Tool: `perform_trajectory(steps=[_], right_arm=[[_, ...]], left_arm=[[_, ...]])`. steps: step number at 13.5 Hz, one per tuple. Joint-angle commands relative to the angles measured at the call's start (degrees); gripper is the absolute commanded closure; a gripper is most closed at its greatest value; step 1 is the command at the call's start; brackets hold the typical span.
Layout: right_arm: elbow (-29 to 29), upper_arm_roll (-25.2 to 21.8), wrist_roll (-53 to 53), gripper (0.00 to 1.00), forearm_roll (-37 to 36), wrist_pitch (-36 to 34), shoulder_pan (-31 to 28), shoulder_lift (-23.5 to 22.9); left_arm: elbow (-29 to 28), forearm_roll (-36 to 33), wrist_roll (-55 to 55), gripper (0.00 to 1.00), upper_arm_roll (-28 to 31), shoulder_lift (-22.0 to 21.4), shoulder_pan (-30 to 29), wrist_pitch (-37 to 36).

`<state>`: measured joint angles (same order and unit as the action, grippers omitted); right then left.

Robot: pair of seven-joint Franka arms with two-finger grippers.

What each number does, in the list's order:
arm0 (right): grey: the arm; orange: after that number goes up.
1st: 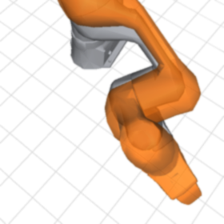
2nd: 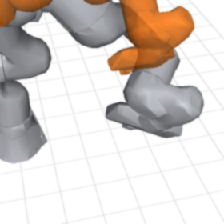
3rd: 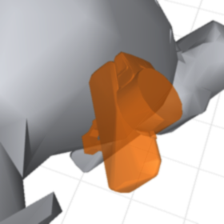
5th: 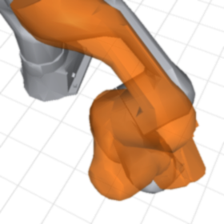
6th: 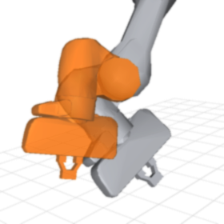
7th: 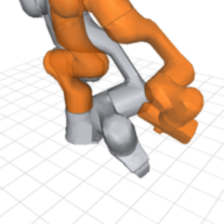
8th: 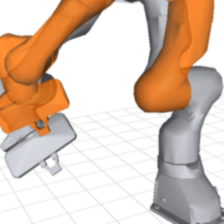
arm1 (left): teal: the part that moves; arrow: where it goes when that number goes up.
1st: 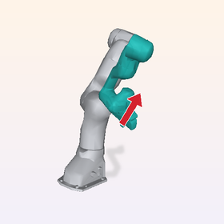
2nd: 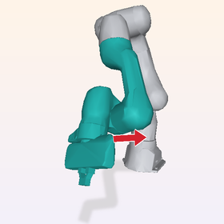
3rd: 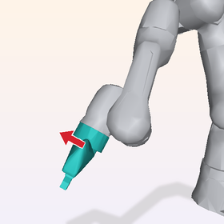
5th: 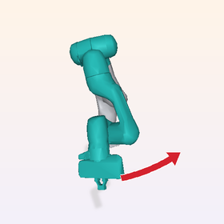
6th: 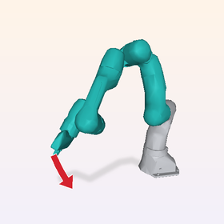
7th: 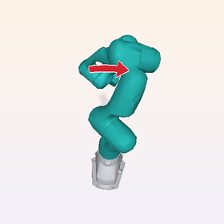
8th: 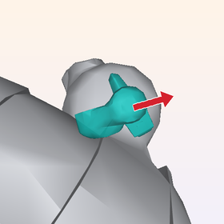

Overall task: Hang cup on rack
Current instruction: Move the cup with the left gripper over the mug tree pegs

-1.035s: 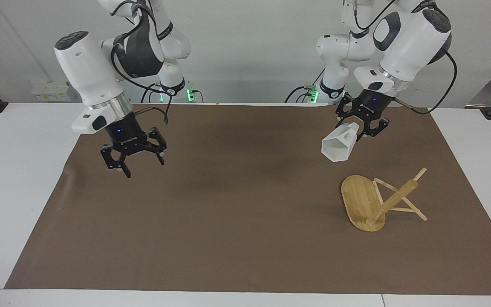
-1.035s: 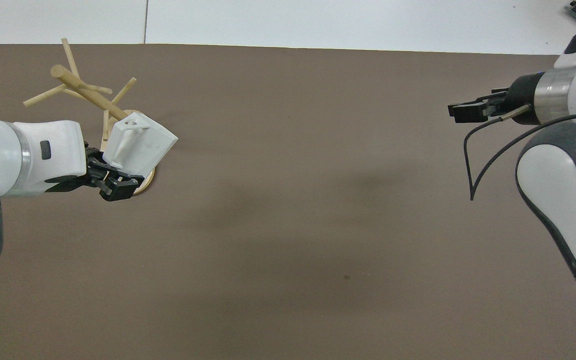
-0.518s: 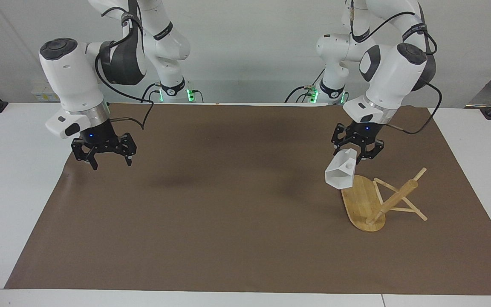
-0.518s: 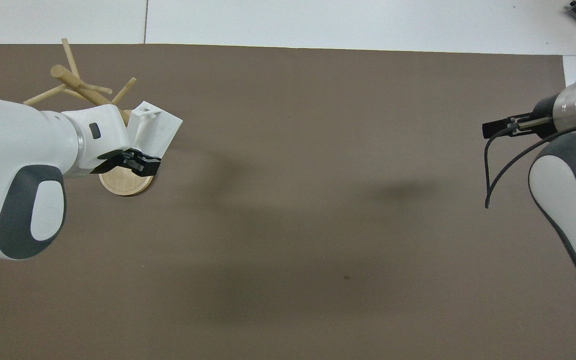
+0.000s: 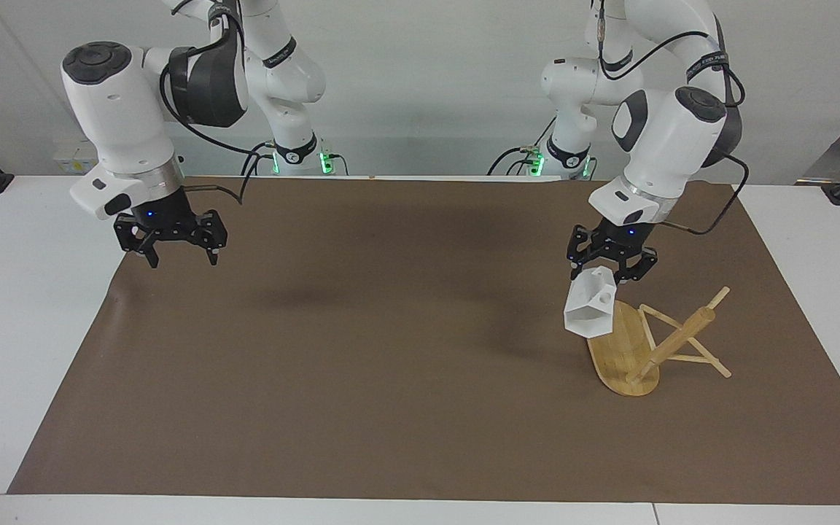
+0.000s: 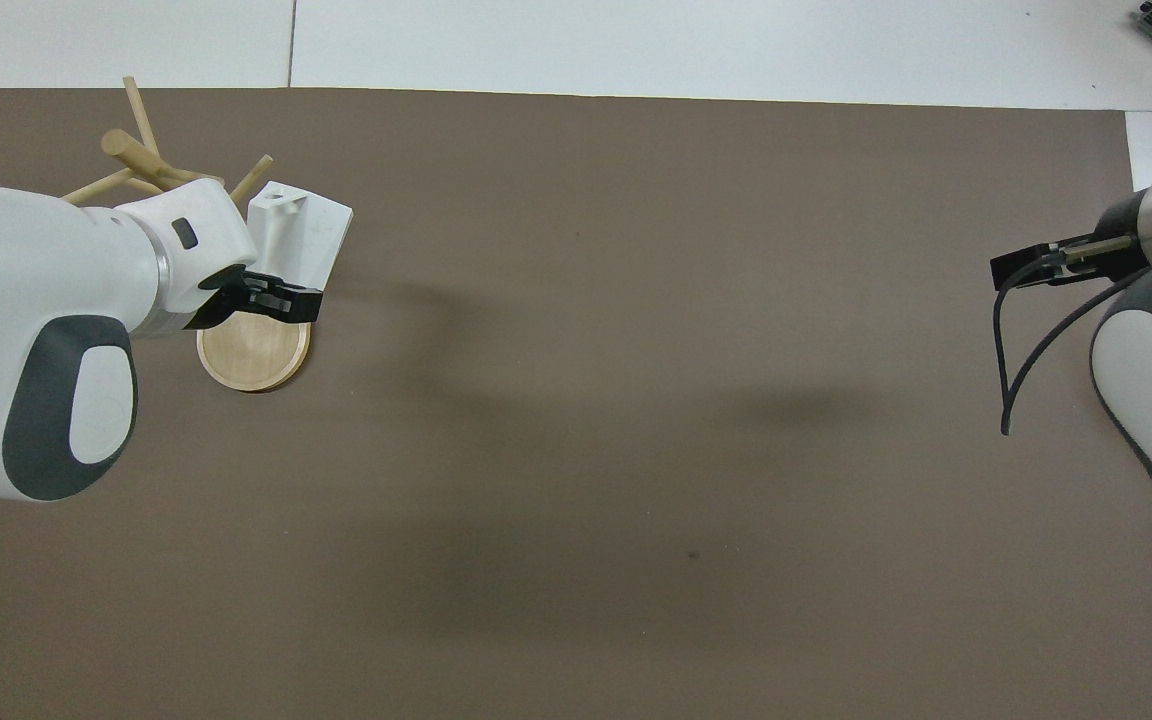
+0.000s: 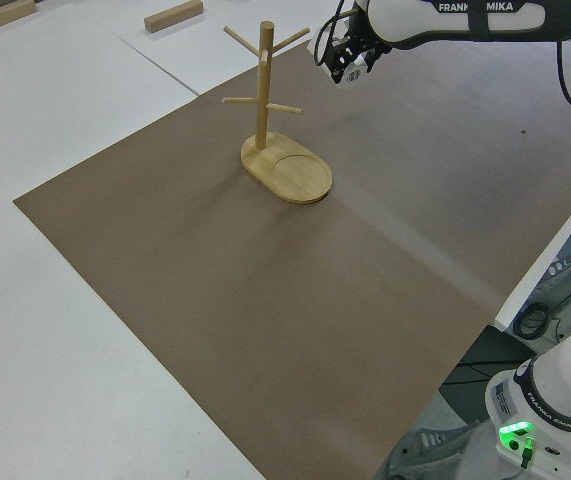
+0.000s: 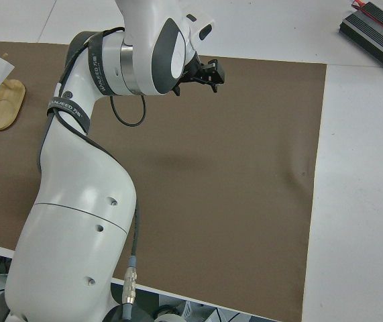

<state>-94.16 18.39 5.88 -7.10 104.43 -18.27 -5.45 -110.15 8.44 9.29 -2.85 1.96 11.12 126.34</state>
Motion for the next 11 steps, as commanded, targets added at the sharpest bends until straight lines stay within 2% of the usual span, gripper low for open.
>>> perform_trajectory(steps=[1,4,11], right_arm=[[1.43,0.68,-1.92,0.00,-0.19,-3.00,-0.18,-0.27],[1.52,0.34,-3.15,0.00,3.14,-4.50,-0.36,-0.09],[1.34,-0.81,-4.03,0.00,3.15,-3.62,-1.06,0.44]], left_arm=[[2.66,-0.97,-5.32,1.00,0.21,1.65,0.05,-0.48],[2.66,-0.71,-8.15,1.00,0.21,1.65,-0.13,-0.22],[2.66,1.23,-16.32,1.00,0.30,1.65,-0.04,-0.39]])
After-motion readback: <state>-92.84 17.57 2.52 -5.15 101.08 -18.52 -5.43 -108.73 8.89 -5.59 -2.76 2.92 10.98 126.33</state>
